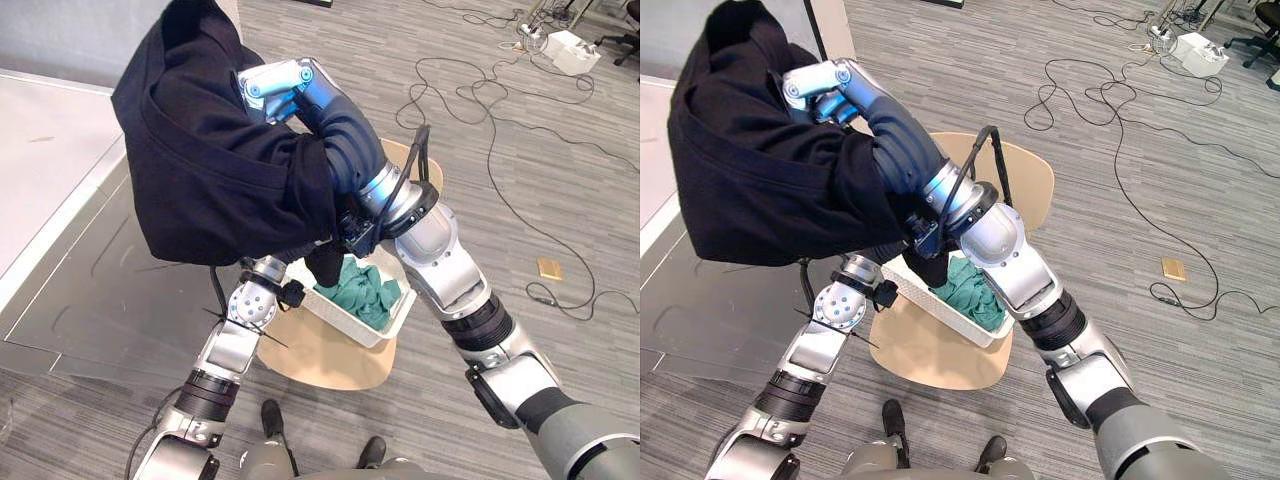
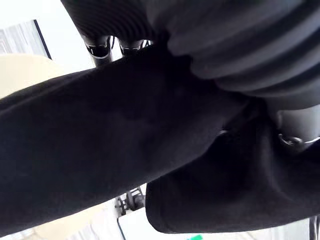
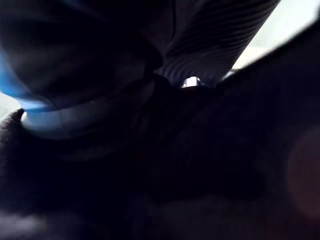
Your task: Pick up the laundry basket with both hands and put the clothes into the washing machine.
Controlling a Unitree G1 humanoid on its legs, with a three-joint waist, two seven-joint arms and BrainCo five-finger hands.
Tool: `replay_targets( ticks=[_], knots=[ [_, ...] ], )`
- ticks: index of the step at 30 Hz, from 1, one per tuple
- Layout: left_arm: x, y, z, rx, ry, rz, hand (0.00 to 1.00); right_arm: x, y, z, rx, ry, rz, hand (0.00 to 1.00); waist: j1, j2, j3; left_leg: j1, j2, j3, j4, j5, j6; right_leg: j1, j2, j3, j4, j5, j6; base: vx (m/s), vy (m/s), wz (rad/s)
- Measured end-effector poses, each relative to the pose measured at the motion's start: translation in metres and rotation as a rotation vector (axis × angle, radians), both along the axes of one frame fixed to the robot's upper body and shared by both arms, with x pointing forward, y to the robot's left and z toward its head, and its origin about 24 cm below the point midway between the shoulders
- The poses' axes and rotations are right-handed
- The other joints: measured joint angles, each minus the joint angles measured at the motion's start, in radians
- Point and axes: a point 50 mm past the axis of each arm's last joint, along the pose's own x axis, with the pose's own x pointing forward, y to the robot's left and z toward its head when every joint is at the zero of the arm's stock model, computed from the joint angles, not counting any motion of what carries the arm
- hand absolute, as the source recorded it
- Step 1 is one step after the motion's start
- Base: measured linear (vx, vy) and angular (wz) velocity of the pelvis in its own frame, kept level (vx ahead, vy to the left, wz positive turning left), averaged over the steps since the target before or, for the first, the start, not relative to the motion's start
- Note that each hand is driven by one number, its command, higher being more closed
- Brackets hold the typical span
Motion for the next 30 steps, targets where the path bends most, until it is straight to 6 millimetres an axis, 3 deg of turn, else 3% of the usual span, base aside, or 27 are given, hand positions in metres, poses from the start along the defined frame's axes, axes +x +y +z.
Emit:
replay_targets(
  ticks=[4, 5, 16, 23, 26, 30],
  knots=[
    [0.002, 0.007, 0.003, -0.071, -0.015, 0.079, 1.00, -0.002, 0.004, 0.001, 0.017, 0.007, 0.017, 1.00, -0.001, 0.000, 0.000, 0.017, -0.003, 0.002, -0.005, 0.000, 0.000, 0.016, 0.000, 0.002, -0.009, 0.000, 0.000, 0.00, 0.000, 0.00],
    [0.003, 0.009, 0.005, -0.089, -0.021, 0.100, 1.00, -0.002, 0.004, 0.001, 0.022, 0.009, 0.020, 0.00, -0.001, 0.002, -0.003, 0.018, -0.003, 0.003, -0.006, 0.000, 0.000, 0.016, 0.000, 0.002, -0.009, 0.000, 0.000, 0.01, 0.013, -0.03],
    [0.006, 0.035, 0.014, -0.203, -0.077, 0.275, 1.00, 0.002, -0.002, -0.010, 0.096, 0.087, 0.000, 0.00, -0.012, 0.002, -0.003, 0.028, -0.011, 0.024, -0.022, 0.005, -0.003, 0.014, -0.002, 0.016, -0.026, 0.012, 0.005, 0.02, 0.009, -0.04],
    [0.003, 0.044, 0.023, -0.238, -0.117, 0.318, 1.00, 0.009, -0.012, -0.035, 0.115, 0.195, -0.059, 0.00, -0.031, 0.003, -0.003, 0.042, -0.010, 0.031, -0.023, 0.005, -0.003, 0.021, -0.002, 0.029, -0.028, 0.015, 0.004, 0.01, 0.002, -0.05],
    [0.000, 0.047, 0.031, -0.258, -0.153, 0.331, 1.00, 0.014, -0.023, -0.051, 0.112, 0.248, -0.133, 0.00, -0.035, 0.003, -0.003, 0.055, -0.010, 0.032, -0.023, 0.004, -0.003, 0.032, -0.002, 0.030, -0.030, 0.015, 0.004, 0.00, 0.000, 0.00],
    [-0.003, 0.068, 0.037, -0.318, -0.183, 0.406, 1.00, 0.022, -0.050, -0.078, 0.145, 0.351, -0.273, 0.00, -0.049, 0.016, -0.010, 0.056, -0.010, 0.032, -0.023, 0.002, -0.003, 0.030, -0.001, 0.031, -0.034, 0.018, 0.004, 0.00, 0.000, 0.00]
  ],
)
